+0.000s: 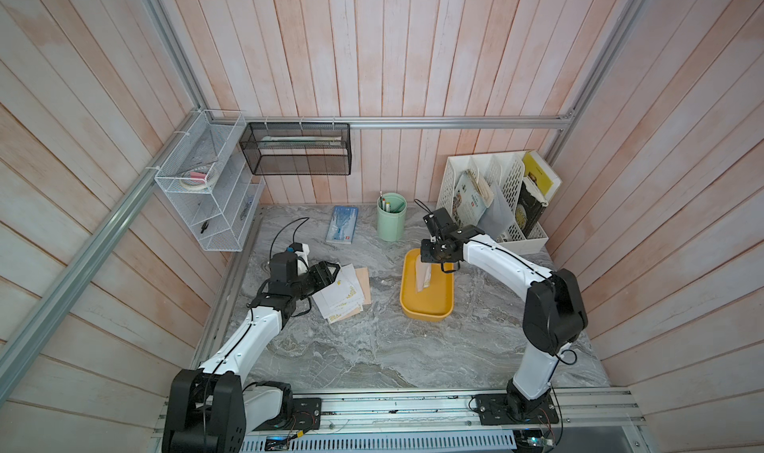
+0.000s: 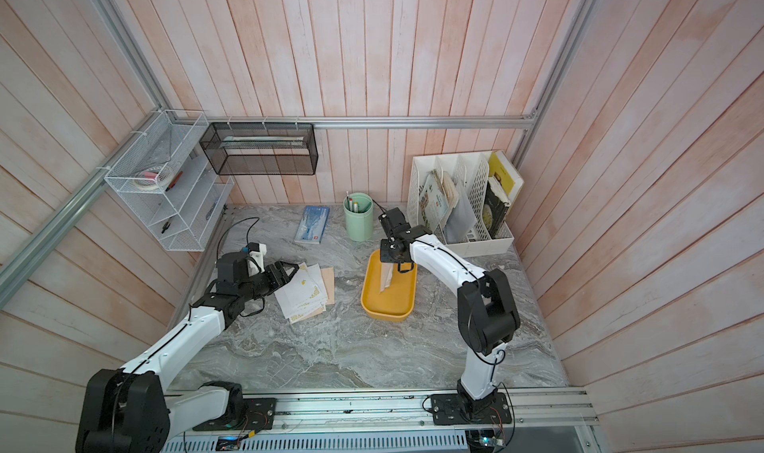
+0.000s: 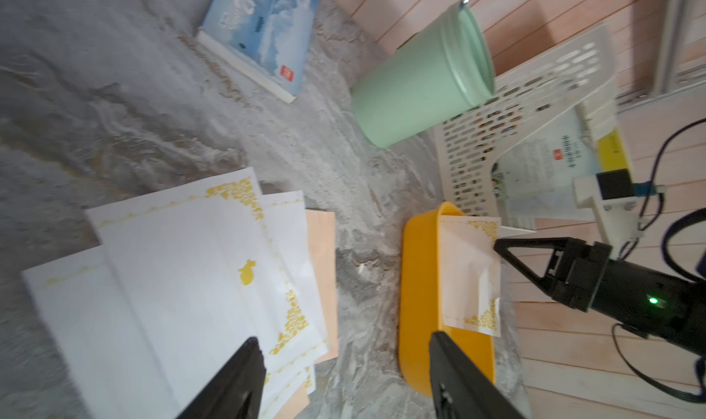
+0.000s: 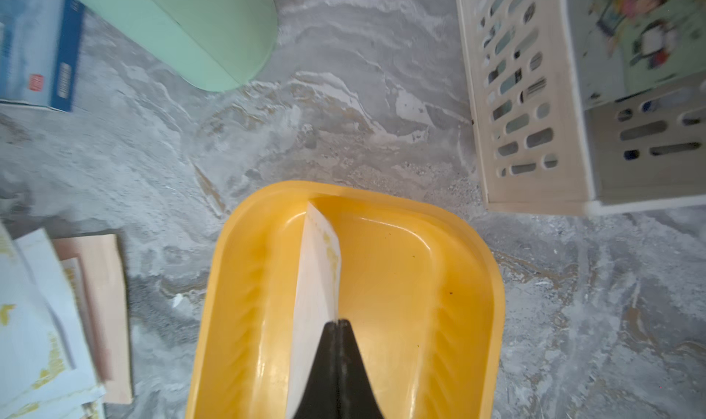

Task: Take out the stationery paper from the storage box
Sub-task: Pick up the stationery paper from the storage box.

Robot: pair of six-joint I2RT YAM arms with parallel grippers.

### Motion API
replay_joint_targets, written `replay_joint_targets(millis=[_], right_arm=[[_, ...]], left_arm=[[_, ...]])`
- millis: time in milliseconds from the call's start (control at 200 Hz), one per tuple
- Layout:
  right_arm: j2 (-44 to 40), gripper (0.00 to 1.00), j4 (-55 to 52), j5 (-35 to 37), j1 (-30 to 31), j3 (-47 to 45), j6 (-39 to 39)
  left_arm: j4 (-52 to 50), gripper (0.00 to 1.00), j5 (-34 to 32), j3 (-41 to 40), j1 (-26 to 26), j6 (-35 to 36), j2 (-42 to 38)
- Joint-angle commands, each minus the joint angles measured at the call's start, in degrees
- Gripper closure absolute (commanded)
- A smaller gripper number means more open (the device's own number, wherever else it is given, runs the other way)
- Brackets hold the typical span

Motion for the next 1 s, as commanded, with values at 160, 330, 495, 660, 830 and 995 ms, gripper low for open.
replay_joint_targets(millis=[160,330,495,660,830,995], right_arm=[[-9.89,1.0,1.41,-0.75,0.52,0.46,-0.48],[-16.32,1.0,8.43,-8.04,0.46,-2.22,-0.33],[-21.34,1.0,17.47,-20.85,0.13,-5.48,-0.52],[-23.07,1.0,23.08,-31.13,0.17,-6.95,1.07],[-24.08,1.0,28.88,-39.33,0.17,-8.57,3.85],[-23.95,1.0,32.32,-43.05,0.96,-8.91,5.69]], left_arm=[[37.85,0.29,22.28,-6.42,-0.12,-12.91,5.56],[63.0,0.29,29.09,-8.73,-0.87,-23.47,10.68],[73.61,0.29,30.65,-7.36,-2.79,-28.23,14.73],[68.03,0.29,28.88,-5.0,-6.17,-23.39,15.25],[63.01,0.28,27.23,-3.0,-8.51,-19.15,14.39],[56.94,0.28,26.35,0.33,-10.53,-14.8,14.65]])
